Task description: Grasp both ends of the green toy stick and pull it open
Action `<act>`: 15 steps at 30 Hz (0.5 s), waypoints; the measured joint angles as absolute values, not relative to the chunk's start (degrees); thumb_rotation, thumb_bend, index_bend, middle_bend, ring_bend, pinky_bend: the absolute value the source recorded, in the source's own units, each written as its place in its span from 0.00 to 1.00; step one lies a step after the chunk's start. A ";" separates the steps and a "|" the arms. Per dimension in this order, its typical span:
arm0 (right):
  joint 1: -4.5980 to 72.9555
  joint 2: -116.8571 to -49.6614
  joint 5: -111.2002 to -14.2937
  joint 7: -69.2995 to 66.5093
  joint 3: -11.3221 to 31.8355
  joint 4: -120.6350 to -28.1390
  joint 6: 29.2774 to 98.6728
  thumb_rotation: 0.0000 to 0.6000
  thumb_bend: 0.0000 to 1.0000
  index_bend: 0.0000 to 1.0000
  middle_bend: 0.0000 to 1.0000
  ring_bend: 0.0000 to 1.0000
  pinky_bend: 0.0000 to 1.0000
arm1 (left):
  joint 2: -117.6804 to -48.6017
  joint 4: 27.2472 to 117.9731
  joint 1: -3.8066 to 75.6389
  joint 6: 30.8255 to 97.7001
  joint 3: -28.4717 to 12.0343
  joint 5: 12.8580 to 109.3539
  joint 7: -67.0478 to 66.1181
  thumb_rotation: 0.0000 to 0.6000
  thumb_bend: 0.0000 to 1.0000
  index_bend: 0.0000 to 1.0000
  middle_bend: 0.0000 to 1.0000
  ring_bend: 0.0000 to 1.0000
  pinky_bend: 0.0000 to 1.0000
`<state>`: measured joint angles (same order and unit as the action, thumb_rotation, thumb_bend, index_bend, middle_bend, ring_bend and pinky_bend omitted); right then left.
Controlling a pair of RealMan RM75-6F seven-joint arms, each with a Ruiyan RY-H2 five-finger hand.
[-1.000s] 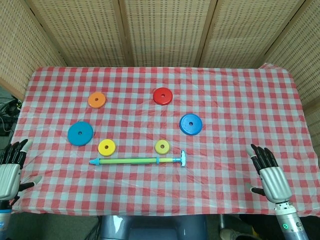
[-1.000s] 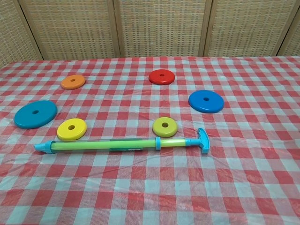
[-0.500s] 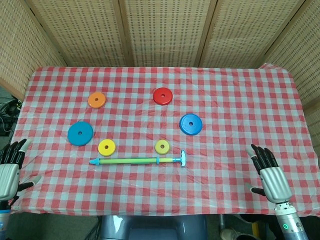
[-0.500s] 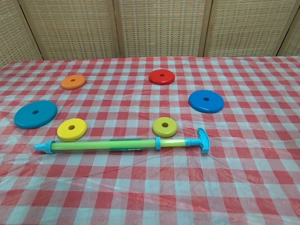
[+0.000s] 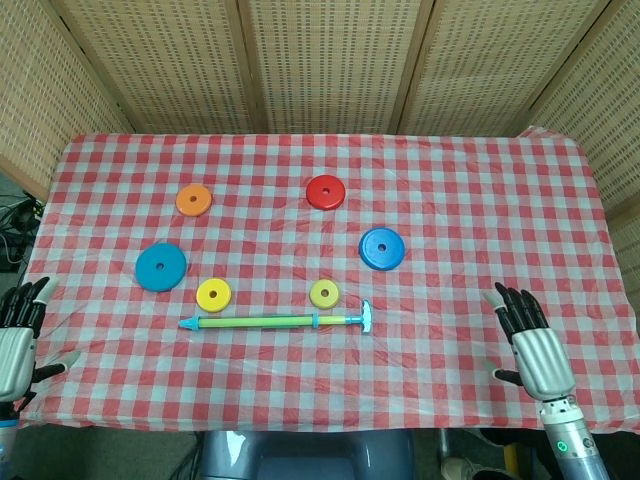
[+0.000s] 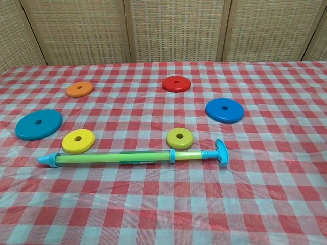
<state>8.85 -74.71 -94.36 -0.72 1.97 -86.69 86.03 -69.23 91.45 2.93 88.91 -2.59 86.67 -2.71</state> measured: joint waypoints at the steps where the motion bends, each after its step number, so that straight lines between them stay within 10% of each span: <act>1: 9.36 -74.94 -94.18 -0.29 2.45 -87.10 85.65 1.00 0.12 0.08 0.00 0.00 0.00 | -69.14 91.44 2.92 88.91 -2.62 86.67 -2.47 1.00 0.12 0.00 0.00 0.00 0.00; 5: 12.19 -76.32 -93.10 3.44 4.98 -89.47 83.15 1.00 0.12 0.17 0.16 0.11 0.13 | -68.93 91.35 2.97 88.75 -2.78 86.43 -1.67 1.00 0.12 0.00 0.00 0.00 0.00; 15: 21.03 -86.11 -85.62 18.48 11.54 -93.46 74.43 1.00 0.13 0.31 0.78 0.73 0.50 | -68.78 90.15 3.52 87.59 -3.76 84.71 0.10 1.00 0.12 0.00 0.00 0.00 0.00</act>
<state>21.03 -86.11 -85.62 18.48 11.54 -93.46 74.43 -68.78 90.15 3.52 87.59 -3.76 84.71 0.10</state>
